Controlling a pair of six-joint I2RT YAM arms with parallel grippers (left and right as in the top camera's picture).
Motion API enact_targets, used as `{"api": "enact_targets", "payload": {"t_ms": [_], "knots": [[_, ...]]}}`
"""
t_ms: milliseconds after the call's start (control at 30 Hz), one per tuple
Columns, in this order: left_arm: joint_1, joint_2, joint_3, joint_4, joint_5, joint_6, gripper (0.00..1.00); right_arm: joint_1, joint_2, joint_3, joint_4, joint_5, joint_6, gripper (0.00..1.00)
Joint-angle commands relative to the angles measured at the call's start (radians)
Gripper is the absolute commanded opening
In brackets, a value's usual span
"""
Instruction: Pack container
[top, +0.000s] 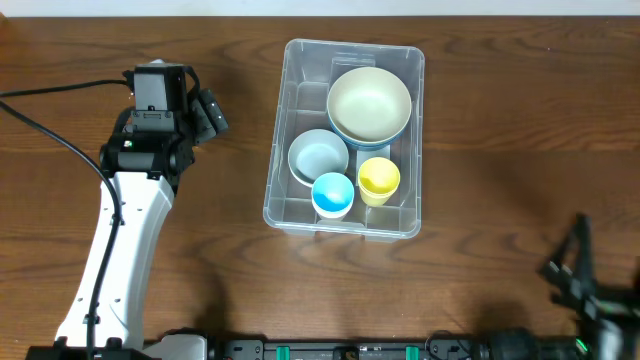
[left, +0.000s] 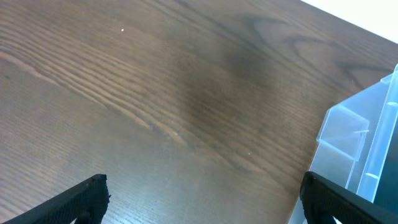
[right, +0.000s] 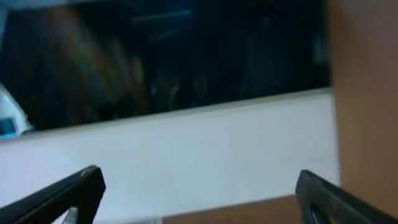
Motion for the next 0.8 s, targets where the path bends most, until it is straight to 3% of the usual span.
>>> {"api": "enact_targets", "payload": {"t_ms": [0,67,233,533,767], "knots": [[0.004,0.000,0.007,-0.002,-0.016,-0.008,0.98,-0.005,-0.079,-0.212,0.186,-0.106,-0.062,0.99],[0.004,0.000,0.007,-0.002,-0.016,-0.008,0.98,-0.009,-0.091,-0.326,0.308,-0.120,-0.062,0.99],[0.004,0.000,0.007,-0.002,-0.016,-0.008,0.98,-0.023,-0.091,-0.502,0.430,-0.135,-0.062,0.99],[0.004,0.000,0.007,-0.002,-0.016,-0.008,0.98,-0.026,-0.091,-0.712,0.438,-0.135,-0.072,0.99],[0.004,0.000,0.007,-0.002,-0.016,-0.008,0.98,-0.026,-0.092,-0.711,0.344,-0.142,-0.074,0.99]]}}
